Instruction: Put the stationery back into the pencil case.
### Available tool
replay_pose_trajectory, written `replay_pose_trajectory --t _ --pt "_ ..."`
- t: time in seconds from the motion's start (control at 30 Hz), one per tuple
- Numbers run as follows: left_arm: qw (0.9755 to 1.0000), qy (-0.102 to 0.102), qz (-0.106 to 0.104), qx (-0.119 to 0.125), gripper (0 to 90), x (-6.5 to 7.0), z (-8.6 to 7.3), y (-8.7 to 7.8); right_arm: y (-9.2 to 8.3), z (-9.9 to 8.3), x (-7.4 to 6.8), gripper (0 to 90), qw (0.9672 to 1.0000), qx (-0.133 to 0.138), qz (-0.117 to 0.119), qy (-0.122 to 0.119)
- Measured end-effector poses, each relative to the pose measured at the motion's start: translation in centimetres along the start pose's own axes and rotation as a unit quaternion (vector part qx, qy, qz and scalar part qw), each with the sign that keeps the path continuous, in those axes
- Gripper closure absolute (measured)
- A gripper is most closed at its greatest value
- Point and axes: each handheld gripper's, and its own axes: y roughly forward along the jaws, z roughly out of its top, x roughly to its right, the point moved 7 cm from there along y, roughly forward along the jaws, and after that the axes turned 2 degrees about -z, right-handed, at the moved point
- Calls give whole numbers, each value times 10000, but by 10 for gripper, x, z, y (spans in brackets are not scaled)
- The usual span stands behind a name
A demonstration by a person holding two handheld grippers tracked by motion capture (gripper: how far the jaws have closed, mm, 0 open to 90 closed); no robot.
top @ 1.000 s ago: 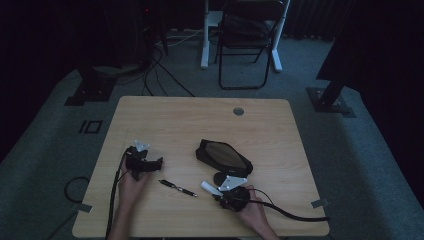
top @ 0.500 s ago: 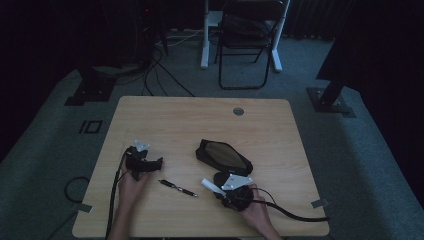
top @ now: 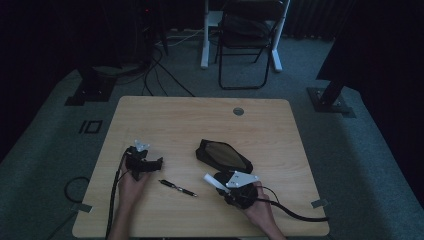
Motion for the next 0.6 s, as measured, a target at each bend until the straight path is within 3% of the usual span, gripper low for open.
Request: replay_pose_trajectory --t 0.6 --pt "10000 -4 0 3 85 0 0 0 -19 13 14 716 9996 220 -202 -14"
